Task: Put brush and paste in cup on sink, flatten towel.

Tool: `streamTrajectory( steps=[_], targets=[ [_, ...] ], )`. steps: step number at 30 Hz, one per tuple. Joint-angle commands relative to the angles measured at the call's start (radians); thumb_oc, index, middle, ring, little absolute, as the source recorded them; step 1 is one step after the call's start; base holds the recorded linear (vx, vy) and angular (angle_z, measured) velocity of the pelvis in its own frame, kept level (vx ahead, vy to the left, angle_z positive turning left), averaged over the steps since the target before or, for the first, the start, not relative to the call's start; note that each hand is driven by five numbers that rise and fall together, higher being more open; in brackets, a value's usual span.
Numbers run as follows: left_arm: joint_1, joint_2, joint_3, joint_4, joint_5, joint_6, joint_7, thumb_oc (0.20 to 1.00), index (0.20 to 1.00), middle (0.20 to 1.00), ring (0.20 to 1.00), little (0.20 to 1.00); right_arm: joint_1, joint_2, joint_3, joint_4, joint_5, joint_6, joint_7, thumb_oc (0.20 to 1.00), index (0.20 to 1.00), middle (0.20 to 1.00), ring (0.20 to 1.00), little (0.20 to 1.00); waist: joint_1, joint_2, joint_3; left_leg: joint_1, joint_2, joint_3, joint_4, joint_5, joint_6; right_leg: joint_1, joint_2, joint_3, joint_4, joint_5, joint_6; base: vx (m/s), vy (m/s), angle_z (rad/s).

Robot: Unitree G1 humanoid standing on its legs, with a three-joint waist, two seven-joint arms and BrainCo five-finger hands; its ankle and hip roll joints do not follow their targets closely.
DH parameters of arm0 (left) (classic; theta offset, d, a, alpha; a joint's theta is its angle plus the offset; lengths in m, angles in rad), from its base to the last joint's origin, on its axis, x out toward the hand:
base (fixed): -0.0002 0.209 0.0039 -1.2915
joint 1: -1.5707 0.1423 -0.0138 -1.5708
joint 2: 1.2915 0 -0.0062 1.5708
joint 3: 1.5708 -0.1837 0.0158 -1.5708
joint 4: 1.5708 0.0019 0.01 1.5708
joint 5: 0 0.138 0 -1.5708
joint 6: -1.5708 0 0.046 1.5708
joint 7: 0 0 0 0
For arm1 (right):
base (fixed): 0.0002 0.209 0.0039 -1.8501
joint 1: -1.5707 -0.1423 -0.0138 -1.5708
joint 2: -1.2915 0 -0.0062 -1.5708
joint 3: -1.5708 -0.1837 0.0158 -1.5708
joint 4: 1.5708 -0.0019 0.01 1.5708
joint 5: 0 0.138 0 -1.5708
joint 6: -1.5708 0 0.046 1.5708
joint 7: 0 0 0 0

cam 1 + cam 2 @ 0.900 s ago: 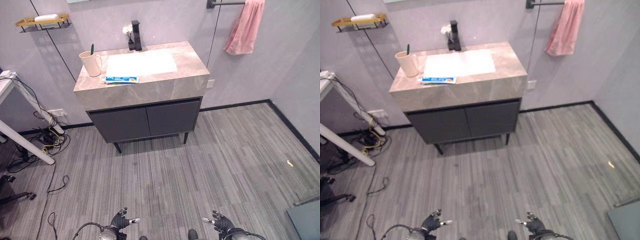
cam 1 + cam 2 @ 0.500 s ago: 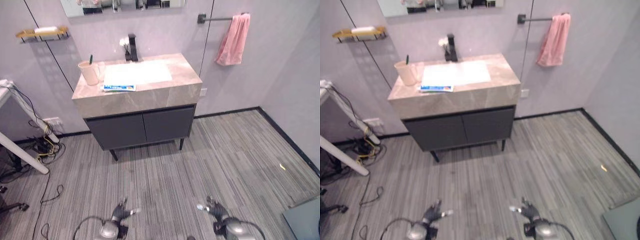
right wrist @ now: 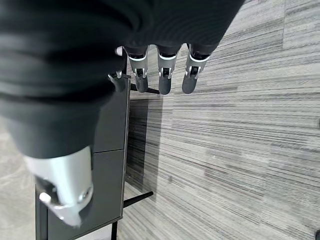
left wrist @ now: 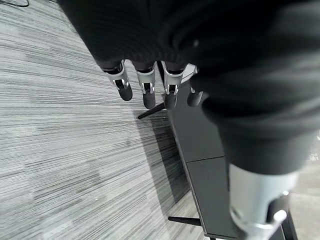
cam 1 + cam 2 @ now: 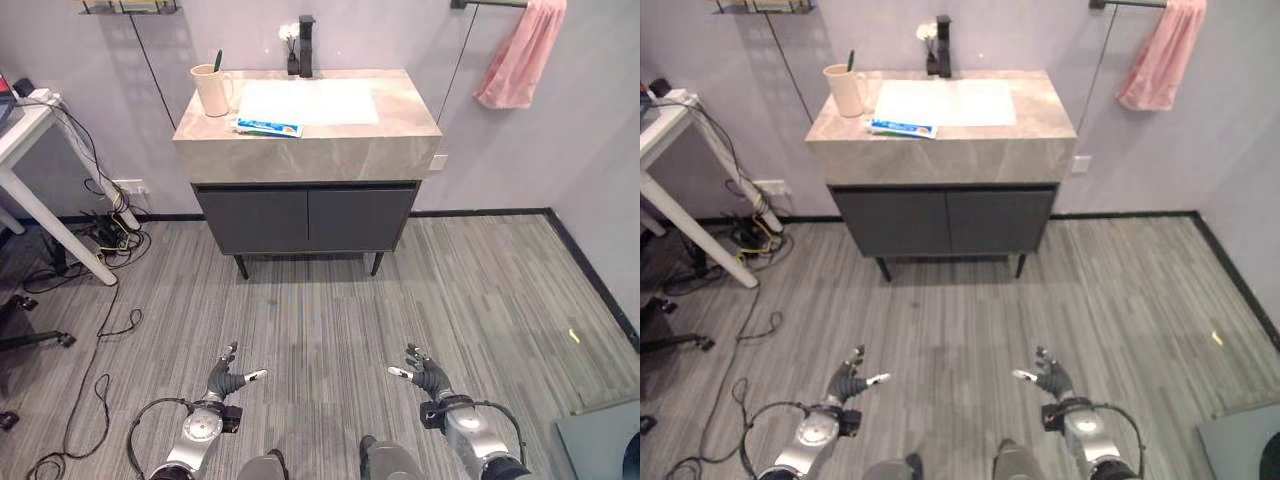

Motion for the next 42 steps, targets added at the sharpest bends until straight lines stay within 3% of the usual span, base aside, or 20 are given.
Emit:
streamTrajectory(
  steps=[1, 9, 17, 24, 25, 26, 29, 30, 31, 35, 39, 41, 42],
  targets=[
    [-0.036, 0.023, -0.009, -0.044, -0.006, -0.052, -0.004, 1.000, 1.000, 1.000, 1.000, 1.000, -0.025, 0.004, -0.025, -0.045, 0.001, -0.060, -0.001, 1.000, 1.000, 1.000, 1.000, 1.000, 0.004, -0.003, -0.004, 0.028, 0.009, 0.002, 0.047, -0.024, -0.013, 0.050, -0.004, 0.055, -0.086, 0.092, 0.064, -0.01, 0.052, -0.08],
    [-0.041, 0.024, -0.041, -0.062, 0.013, -0.051, -0.014, 1.000, 1.000, 1.000, 1.000, 1.000, -0.006, 0.020, -0.050, -0.034, 0.043, -0.065, -0.010, 1.000, 1.000, 1.000, 1.000, 1.000, 0.001, -0.007, -0.001, 0.048, -0.002, 0.028, 0.027, -0.025, -0.002, 0.059, -0.009, 0.074, -0.122, 0.111, 0.069, 0.00, 0.049, -0.09],
    [-0.033, 0.023, -0.056, -0.074, 0.016, -0.048, -0.017, 1.000, 1.000, 1.000, 1.000, 1.000, -0.001, 0.036, -0.071, 0.009, 0.098, -0.060, -0.020, 1.000, 1.000, 1.000, 1.000, 1.000, -0.004, -0.016, 0.000, 0.074, -0.028, 0.071, -0.013, -0.020, 0.017, 0.088, -0.027, 0.122, -0.224, 0.169, 0.086, 0.02, 0.089, -0.18],
    [-0.020, 0.047, -0.060, -0.111, 0.047, -0.048, -0.018, 1.000, 1.000, 1.000, 1.000, 1.000, 0.001, 0.027, -0.081, 0.014, 0.090, -0.049, -0.021, 1.000, 1.000, 1.000, 1.000, 1.000, -0.012, -0.016, 0.015, 0.103, -0.088, 0.087, -0.083, -0.017, 0.065, 0.051, -0.063, 0.169, -0.174, 0.240, 0.111, 0.03, 0.185, -0.04],
    [-0.001, 0.077, -0.054, -0.152, 0.057, -0.048, -0.027, 1.000, 1.000, 1.000, 1.000, 1.000, 0.021, 0.014, -0.094, -0.027, 0.084, -0.053, -0.020, 1.000, 1.000, 1.000, 1.000, 1.000, -0.027, -0.002, 0.039, 0.133, -0.093, 0.080, -0.136, -0.001, 0.082, -0.010, -0.041, 0.177, -0.068, 0.274, 0.098, 0.03, 0.207, 0.04],
    [-0.001, 0.077, -0.054, -0.152, 0.056, -0.048, -0.027, 1.000, 1.000, 1.000, 1.000, 1.000, 0.021, 0.013, -0.094, -0.028, 0.084, -0.052, -0.020, 1.000, 1.000, 1.000, 1.000, 1.000, -0.027, -0.002, 0.039, 0.134, -0.093, 0.080, -0.137, -0.001, 0.082, -0.011, -0.040, 0.178, -0.066, 0.273, 0.098, 0.05, 0.191, 0.01],
    [-0.003, 0.078, -0.064, -0.136, 0.068, -0.044, -0.036, 1.000, 1.000, 1.000, 1.000, 1.000, 0.039, 0.008, -0.106, -0.029, 0.092, -0.058, -0.016, 1.000, 1.000, 1.000, 1.000, 1.000, -0.053, 0.008, 0.033, 0.151, -0.102, 0.067, -0.168, 0.003, 0.088, -0.032, 0.053, 0.191, -0.070, 0.227, 0.089, 0.08, 0.057, -0.05],
    [-0.003, 0.078, -0.064, -0.136, 0.068, -0.044, -0.036, 1.000, 1.000, 1.000, 1.000, 1.000, 0.039, 0.008, -0.106, -0.029, 0.092, -0.058, -0.016, 1.000, 1.000, 1.000, 1.000, 1.000, -0.053, 0.008, 0.033, 0.151, -0.102, 0.067, -0.168, 0.003, 0.088, -0.032, 0.053, 0.191, -0.070, 0.227, 0.089, 0.11, 0.051, 0.12],
    [-0.006, 0.076, -0.058, -0.125, 0.067, -0.046, -0.030, 1.000, 1.000, 1.000, 1.000, 1.000, 0.035, 0.003, -0.108, -0.026, 0.082, -0.061, -0.027, 1.000, 1.000, 1.000, 1.000, 1.000, -0.048, 0.003, 0.028, 0.160, -0.111, 0.094, -0.182, -0.008, 0.091, -0.049, 0.028, 0.127, -0.147, 0.245, 0.086, 0.15, -0.004, 0.26],
    [-0.018, 0.053, -0.046, -0.115, 0.038, -0.053, -0.019, 1.000, 1.000, 1.000, 1.000, 1.000, 0.008, -0.017, -0.091, -0.037, 0.063, -0.059, -0.018, 1.000, 1.000, 1.000, 1.000, 1.000, -0.059, 0.002, 0.035, 0.199, -0.118, 0.084, -0.183, -0.030, 0.073, -0.107, 0.011, 0.091, -0.277, 0.319, 0.103, 0.22, -0.070, -0.11],
    [-0.008, 0.045, -0.043, -0.108, 0.031, -0.048, -0.026, 1.000, 1.000, 1.000, 1.000, 1.000, 0.004, -0.032, -0.077, -0.057, 0.036, -0.049, -0.008, 1.000, 1.000, 1.000, 1.000, 1.000, -0.059, 0.013, 0.020, 0.253, -0.095, 0.053, -0.200, -0.021, 0.046, -0.093, 0.017, 0.066, -0.282, 0.312, 0.100, 0.22, -0.140, 0.07],
    [-0.008, 0.041, -0.043, -0.096, 0.029, -0.044, -0.027, 1.000, 1.000, 1.000, 1.000, 1.000, -0.003, -0.035, -0.069, -0.057, 0.032, -0.051, -0.006, 1.000, 1.000, 1.000, 1.000, 1.000, -0.058, 0.013, 0.009, 0.268, -0.081, 0.047, -0.200, -0.014, 0.037, -0.083, 0.034, 0.068, -0.271, 0.311, 0.089, 0.23, -0.181, 0.41],
    [-0.008, 0.034, -0.045, -0.084, 0.025, -0.043, -0.028, 1.000, 1.000, 1.000, 1.000, 1.000, -0.008, -0.046, -0.062, -0.074, 0.031, -0.052, -0.008, 1.000, 1.000, 1.000, 1.000, 1.000, -0.055, 0.019, -0.009, 0.281, -0.052, 0.029, -0.191, 0.001, 0.014, -0.054, 0.067, 0.060, -0.279, 0.297, 0.068, 0.27, -0.250, 0.20]
  ],
)
